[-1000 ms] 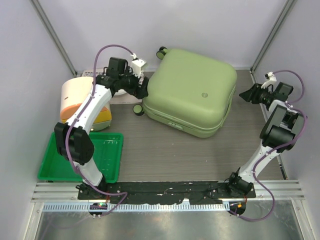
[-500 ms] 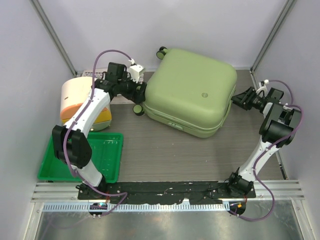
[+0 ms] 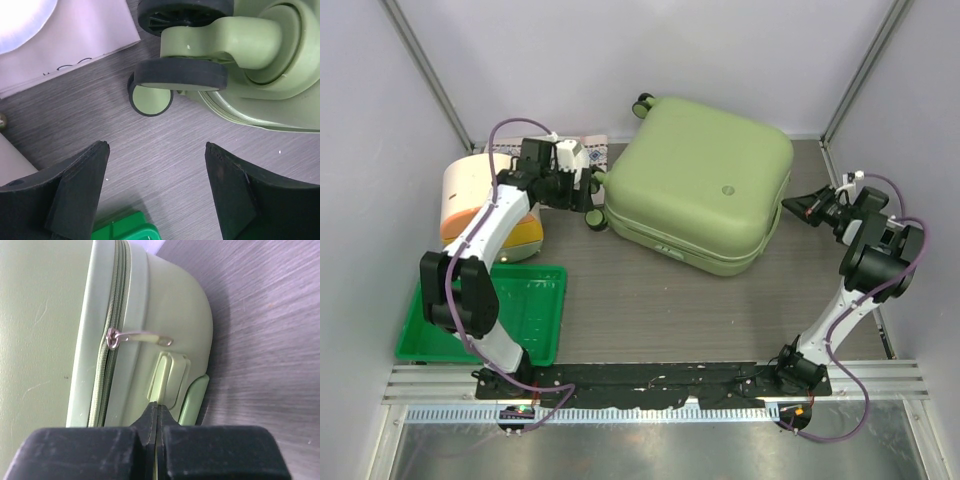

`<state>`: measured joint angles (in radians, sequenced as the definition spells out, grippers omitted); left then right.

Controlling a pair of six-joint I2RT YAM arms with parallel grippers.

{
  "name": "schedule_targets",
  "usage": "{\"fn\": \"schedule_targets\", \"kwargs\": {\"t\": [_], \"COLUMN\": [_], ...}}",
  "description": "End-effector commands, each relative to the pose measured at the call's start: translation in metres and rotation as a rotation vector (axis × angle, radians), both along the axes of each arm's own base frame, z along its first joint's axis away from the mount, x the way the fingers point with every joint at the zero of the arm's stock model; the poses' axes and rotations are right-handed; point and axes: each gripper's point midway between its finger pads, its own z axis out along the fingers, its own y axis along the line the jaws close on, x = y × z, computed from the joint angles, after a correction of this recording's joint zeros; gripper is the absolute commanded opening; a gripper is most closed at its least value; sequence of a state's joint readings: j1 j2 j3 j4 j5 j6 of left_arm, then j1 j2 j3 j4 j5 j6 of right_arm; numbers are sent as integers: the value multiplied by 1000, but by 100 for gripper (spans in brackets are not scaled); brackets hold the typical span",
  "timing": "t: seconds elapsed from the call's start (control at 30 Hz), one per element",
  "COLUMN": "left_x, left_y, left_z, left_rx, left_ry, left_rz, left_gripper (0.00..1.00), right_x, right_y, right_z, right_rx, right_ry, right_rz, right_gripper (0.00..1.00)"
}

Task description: Open, take out, and arrange the luggage

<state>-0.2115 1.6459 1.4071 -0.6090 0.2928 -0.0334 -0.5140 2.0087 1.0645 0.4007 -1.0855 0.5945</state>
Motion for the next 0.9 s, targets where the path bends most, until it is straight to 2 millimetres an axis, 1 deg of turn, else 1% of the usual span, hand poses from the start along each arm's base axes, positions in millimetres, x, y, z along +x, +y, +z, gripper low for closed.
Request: {"fn": "schedule_targets", "kwargs": {"t": [0.0,0.07,0.1,0.13,0.17,0.2,0.23,0.27,0.3,0.33,0.37,0.4,0.43,0.47,0.5,0.53,0.57,0.6,0.63,0.67,0.7,0.73,0.77,0.8,0.83,0.87], "left_x": [13,20,23,31,38,45,56,65,75,87,93,101,112,118,127,139,146,161,165,169,164,160,153,142,123,111], "left_y": [-5,-15,-22,-28,-32,-38,-43,-48,-53,-59,-68,-76,-83,-93,-98,-106,-109,-107,-106,-101,-98,-96,-92,-90,-90,-89], "left_z": [17,15,16,24,16,18,28,20,21,35,37,20,35,32,16,29,32,37,43,49,67,75,87,83,112,115], "left_rx": [-73,-103,-111,-119,-118,-120,-131,-134,-135,-142,-143,-130,-122,-115,-107,-119,-124,-114,-109,-107,-107,-97,-91,-82,-99,-92], "left_ry": [-50,-48,-56,-88,-79,-100,-131,-124,-149,-194,-209,-195,-248,-255,-237,-278,-288,-314,-331,-349,-383,-406,-426,-403,-443,-439], "left_rz": [63,34,13,-1,-9,-14,-19,-24,-32,-45,-69,-94,-124,-146,-154,-160,-158,-134,-128,-127,-141,-175,-186,-206,-245,-278], "left_gripper": [81,79,79,79,79,79,79,79,79,78,78,78,78,78,79,80,80,81,82,82,83,83,83,83,83,83], "right_x": [-50,-65,-80,-86,-92,-103,-107,-114,-117,-119,-124,-126,-129,-134,-136,-138,-142,-144,-144,-146,-145,-145,-141,-139,-138,-133], "right_y": [45,52,61,63,66,70,71,73,73,73,75,75,76,77,77,77,77,75,71,68,59,52,42,34,20,4], "right_z": [-21,-20,-26,-18,-18,-22,-13,-13,-12,-6,-2,-1,2,7,10,17,20,25,28,37,41,44,52,56,60,65], "right_rx": [69,65,89,78,75,58,23,18,-38,-63,-59,-98,-105,-115,-134,-187,-192,-211,-252,-282,-320,-371,-432,-466,-499,-587], "right_ry": [144,154,190,176,180,197,163,182,149,128,141,112,107,110,101,50,58,46,21,1,-15,-38,-58,-71,-85,-104], "right_rz": [68,71,82,84,89,107,118,129,151,160,173,195,203,214,223,244,250,247,248,243,228,225,205,192,163,145], "right_gripper": [1,1,1,1,1,6,10,10,12,19,23,27,34,39,41,43,43,45,45,45,45,46,46,46,46,46]}}
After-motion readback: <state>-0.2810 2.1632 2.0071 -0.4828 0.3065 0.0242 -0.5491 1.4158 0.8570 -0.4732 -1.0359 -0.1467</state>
